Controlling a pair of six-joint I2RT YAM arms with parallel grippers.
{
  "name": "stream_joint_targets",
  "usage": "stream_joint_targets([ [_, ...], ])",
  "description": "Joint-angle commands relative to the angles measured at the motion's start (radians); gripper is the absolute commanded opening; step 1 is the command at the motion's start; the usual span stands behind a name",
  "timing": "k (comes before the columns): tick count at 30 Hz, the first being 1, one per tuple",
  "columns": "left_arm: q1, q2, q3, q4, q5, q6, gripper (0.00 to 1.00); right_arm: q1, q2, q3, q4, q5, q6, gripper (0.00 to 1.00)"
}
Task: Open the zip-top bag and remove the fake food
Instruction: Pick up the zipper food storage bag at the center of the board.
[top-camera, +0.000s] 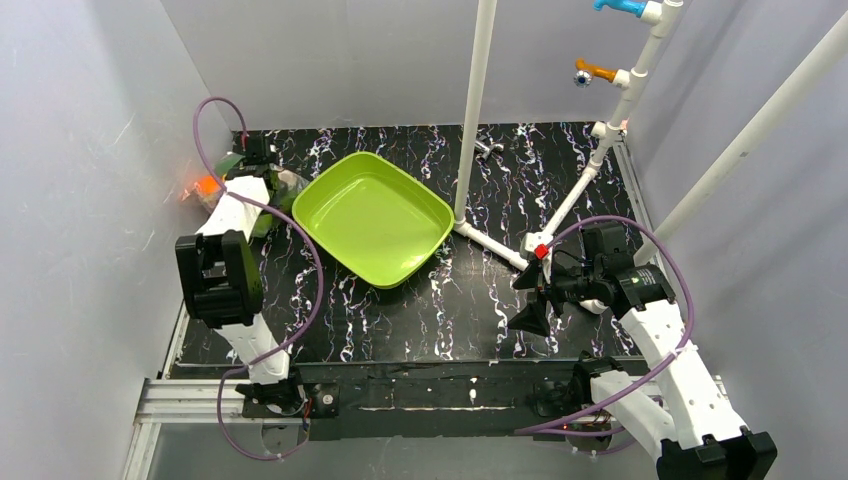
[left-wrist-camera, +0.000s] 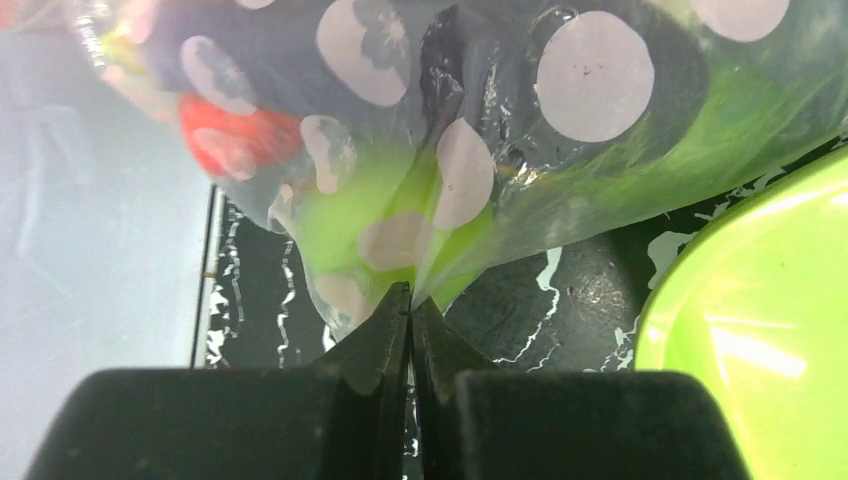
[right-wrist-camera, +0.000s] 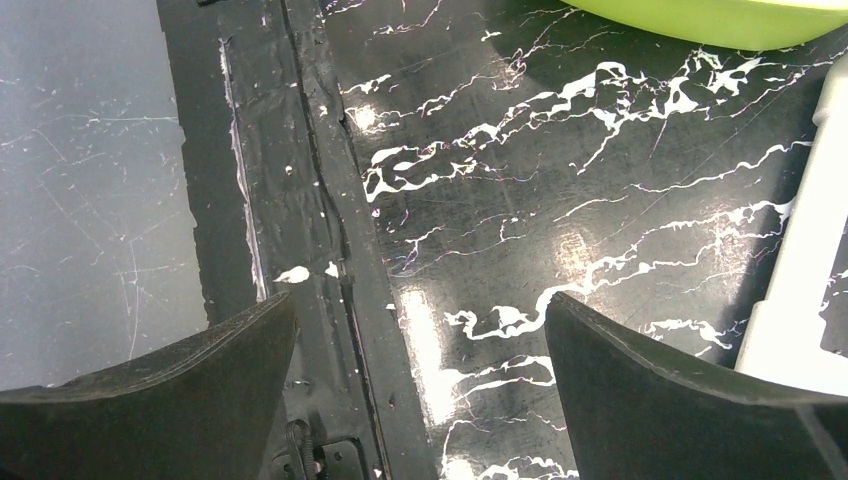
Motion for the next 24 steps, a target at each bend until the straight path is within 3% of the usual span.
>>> stream_joint_targets([
  [1,0.004,-0.197,0.022,0.044,-0.116,0.015,0.00,0.005,0.004,-0.004,0.017,-0.017,-0.014,1.00],
  [9,-0.046,-0.460,0.038,0.082,-0.146,0.056,0.00,0.005,0.014,-0.002,0.010,-0.033,-0.017,1.00],
  [15,-0.158,-0.596,0.070,-0.023,-0.079,0.053,0.00,0.005,0.014,-0.005,0.008,-0.033,-0.026,1.00],
  [24,-0.245,-0.778,0.106,-0.266,0.330,-0.148,0.00,0.007,0.028,-0.002,-0.079,-0.150,-0.181,1.00],
])
